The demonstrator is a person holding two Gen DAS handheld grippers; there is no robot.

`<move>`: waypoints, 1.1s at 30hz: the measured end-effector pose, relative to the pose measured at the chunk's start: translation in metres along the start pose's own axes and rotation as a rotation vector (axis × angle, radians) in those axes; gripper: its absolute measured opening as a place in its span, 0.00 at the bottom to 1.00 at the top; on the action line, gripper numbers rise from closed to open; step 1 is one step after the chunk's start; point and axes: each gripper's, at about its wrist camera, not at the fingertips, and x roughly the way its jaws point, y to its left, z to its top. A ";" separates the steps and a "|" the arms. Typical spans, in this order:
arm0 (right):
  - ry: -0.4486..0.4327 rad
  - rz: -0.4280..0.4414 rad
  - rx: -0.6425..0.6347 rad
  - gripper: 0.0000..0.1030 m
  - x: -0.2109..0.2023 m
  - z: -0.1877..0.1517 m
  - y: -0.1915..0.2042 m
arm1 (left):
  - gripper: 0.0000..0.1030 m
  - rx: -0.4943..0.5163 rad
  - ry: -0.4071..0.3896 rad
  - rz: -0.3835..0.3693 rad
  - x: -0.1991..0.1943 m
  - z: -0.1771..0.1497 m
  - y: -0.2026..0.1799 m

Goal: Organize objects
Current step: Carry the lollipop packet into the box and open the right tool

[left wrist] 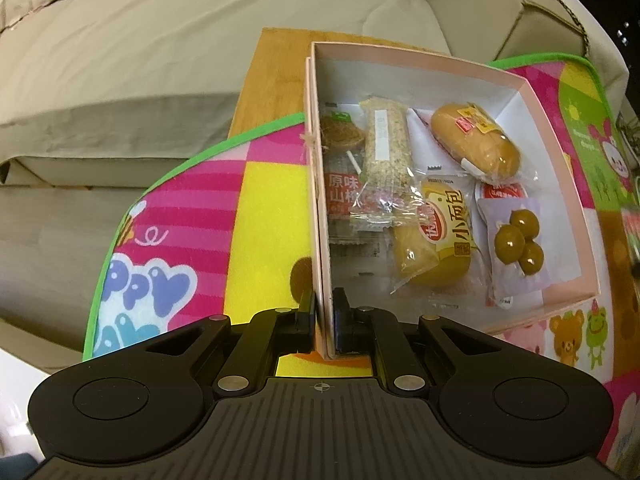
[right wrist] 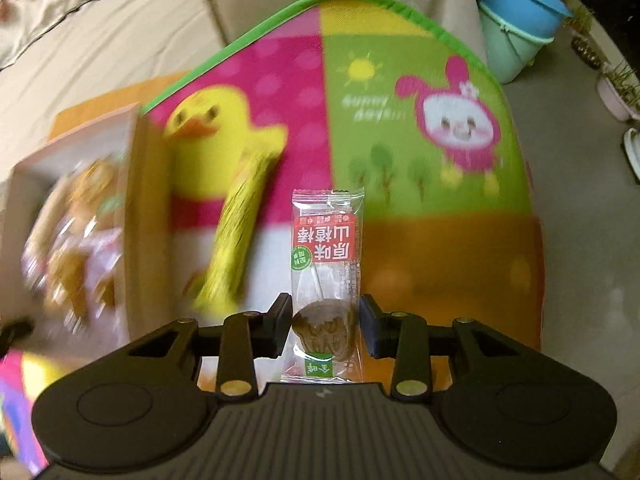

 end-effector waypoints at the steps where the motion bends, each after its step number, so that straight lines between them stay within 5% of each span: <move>1: 0.012 0.007 0.007 0.35 -0.008 -0.010 0.003 | 0.10 0.001 0.005 -0.001 -0.001 0.000 0.000; 9: 0.147 0.119 -0.132 0.35 -0.068 -0.083 0.063 | 0.09 -0.001 -0.011 0.020 -0.002 0.002 -0.002; 15: 0.104 0.132 -0.211 0.35 -0.100 -0.099 0.096 | 0.10 0.003 -0.015 0.007 -0.001 0.001 0.002; 25: -0.037 0.142 -0.071 0.35 -0.134 -0.047 0.116 | 0.11 0.013 -0.009 -0.006 -0.003 0.002 0.001; 33: -0.159 0.188 0.048 0.35 -0.147 0.027 0.149 | 0.11 -0.014 -0.020 -0.014 -0.006 0.001 0.005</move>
